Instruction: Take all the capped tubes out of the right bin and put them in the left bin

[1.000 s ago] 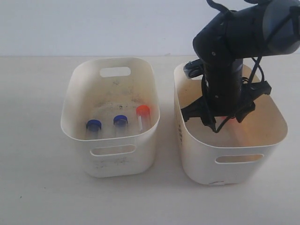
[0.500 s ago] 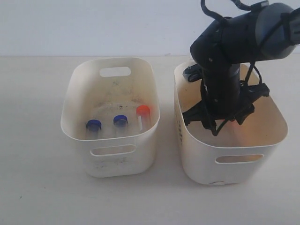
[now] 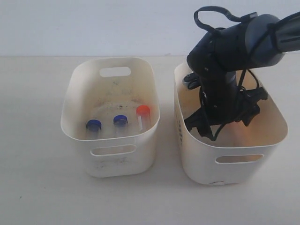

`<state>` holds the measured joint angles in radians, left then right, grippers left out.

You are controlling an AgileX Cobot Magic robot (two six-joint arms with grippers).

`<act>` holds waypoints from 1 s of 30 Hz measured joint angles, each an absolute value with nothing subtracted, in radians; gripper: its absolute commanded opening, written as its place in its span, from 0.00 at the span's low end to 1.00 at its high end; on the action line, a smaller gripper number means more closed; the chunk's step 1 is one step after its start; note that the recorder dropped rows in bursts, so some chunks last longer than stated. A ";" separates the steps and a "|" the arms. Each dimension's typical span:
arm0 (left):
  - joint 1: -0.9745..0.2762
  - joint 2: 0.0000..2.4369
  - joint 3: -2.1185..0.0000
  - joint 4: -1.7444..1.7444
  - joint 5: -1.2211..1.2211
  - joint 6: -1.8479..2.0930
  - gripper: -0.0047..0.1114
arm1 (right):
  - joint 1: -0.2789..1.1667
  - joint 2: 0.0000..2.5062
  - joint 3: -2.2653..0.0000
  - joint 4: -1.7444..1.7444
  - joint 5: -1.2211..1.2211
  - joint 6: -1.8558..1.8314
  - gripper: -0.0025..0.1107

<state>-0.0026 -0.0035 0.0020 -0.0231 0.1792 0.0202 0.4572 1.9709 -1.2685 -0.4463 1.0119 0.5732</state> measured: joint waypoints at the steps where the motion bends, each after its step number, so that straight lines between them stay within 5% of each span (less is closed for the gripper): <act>1: -0.003 -0.004 0.002 -0.023 0.179 0.020 0.08 | 0.457 1.978 -1.269 -0.446 1.020 0.573 0.70; 18: -0.003 -0.004 0.002 -0.023 0.179 0.020 0.08 | 0.428 2.038 -1.275 -0.409 1.049 0.586 0.70; 30: -0.003 -0.004 0.002 -0.023 0.179 0.020 0.08 | 0.418 2.047 -1.273 -0.313 0.974 0.494 0.06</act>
<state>-0.0026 -0.0035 0.0020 -0.0231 0.1792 0.0202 0.4184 2.0467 -1.2726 -0.3125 0.9741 0.4944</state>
